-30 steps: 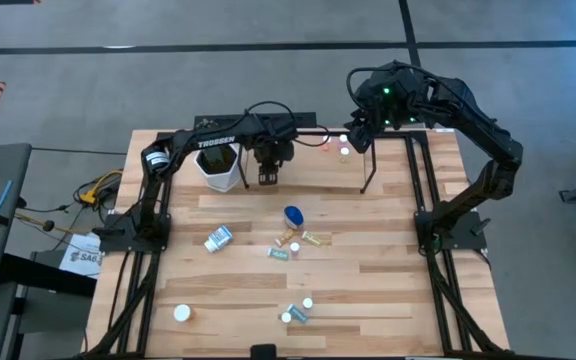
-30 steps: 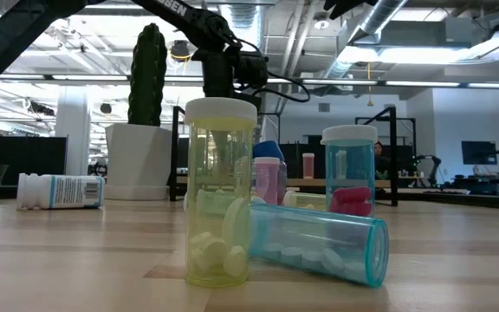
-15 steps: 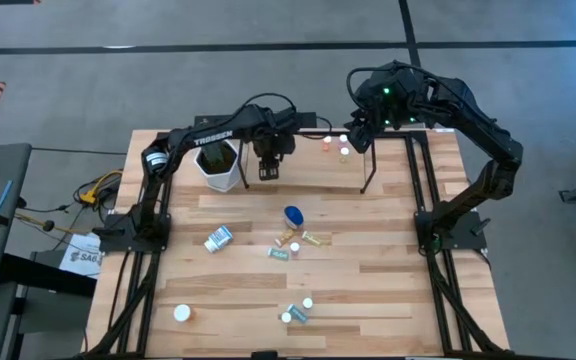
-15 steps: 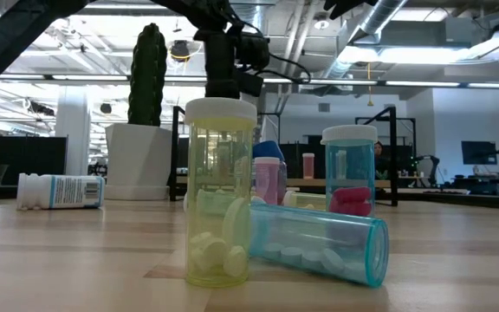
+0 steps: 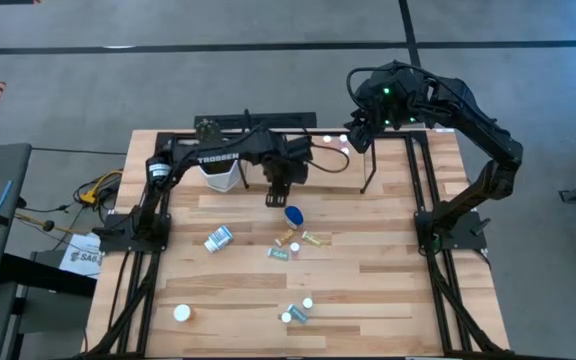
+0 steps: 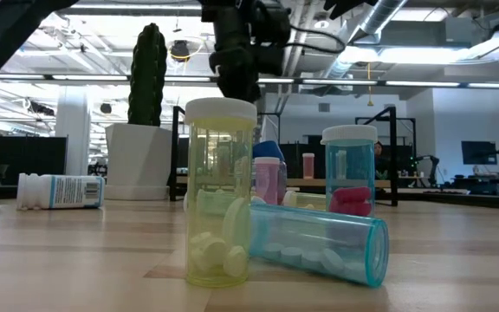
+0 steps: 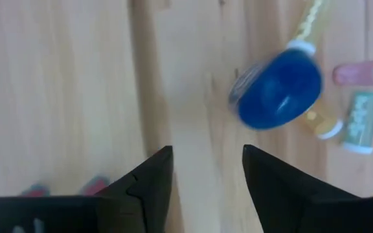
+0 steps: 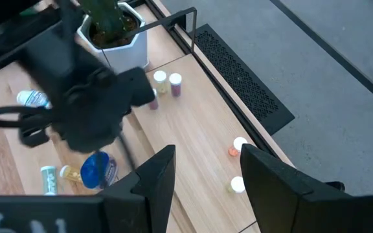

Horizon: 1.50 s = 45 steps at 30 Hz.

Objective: Pick and place medicine bottles onto shelf by color
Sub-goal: Put the large blue pill bottle on the shelf

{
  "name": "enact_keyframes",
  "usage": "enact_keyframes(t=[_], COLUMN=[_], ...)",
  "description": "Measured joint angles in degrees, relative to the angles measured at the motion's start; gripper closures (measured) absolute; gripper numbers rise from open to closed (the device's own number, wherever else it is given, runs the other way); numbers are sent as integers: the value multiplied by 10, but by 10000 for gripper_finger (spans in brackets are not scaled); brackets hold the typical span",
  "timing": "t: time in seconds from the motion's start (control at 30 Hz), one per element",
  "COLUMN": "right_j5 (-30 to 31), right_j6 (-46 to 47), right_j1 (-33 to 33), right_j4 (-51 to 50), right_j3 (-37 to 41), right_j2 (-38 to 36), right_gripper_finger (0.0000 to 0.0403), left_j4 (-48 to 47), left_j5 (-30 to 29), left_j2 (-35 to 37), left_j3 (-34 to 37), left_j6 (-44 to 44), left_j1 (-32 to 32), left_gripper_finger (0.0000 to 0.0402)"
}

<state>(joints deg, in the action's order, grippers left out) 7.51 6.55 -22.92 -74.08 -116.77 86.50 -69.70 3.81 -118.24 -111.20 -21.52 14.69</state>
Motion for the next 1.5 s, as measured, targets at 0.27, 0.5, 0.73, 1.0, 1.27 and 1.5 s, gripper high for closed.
enact_keyframes(t=[0.27,0.5,0.73,1.0,1.27,1.5], right_j5=[0,0,0,0,0,0], right_j6=[0,0,0,0,0,0], right_j1=[0,0,0,0,0,0], right_j4=[0,0,0,0,0,0], right_j3=[0,0,0,0,0,0], right_j2=[0,0,0,0,0,0], right_gripper_finger=[207,207,207,207,207,207], left_j4=[16,13,76,73,130,183], left_j5=[6,57,50,33,18,13], left_j2=[0,0,0,1,1,1], left_j3=[0,0,0,12,79,116], left_j6=[-7,-43,-2,-49,-152,-167], left_j1=[-36,-55,-81,-94,-93,-83], left_gripper_finger=[180,182,170,141,149,149])
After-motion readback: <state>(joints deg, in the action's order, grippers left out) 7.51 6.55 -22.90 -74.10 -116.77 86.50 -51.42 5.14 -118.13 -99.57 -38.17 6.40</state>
